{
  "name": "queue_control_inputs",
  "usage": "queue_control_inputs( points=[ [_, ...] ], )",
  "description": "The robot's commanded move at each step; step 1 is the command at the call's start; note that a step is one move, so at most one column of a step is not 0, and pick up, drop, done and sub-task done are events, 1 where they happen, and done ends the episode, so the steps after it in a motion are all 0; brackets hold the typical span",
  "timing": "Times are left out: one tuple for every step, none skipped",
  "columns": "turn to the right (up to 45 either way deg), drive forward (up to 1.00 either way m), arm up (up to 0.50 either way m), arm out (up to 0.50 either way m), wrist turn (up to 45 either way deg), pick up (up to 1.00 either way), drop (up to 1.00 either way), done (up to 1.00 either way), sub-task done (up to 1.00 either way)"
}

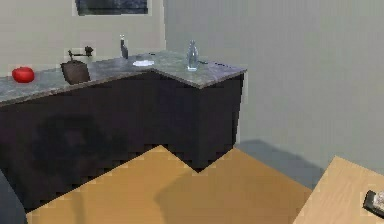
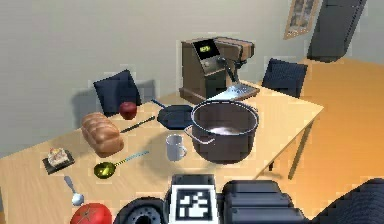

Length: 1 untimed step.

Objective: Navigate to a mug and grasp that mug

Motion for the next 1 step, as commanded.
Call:
queue_control_inputs(
  points=[
    [0.0,0.00,0.00,0.40,0.0,0.00,0.00,0.00,0.00]
  ],
)
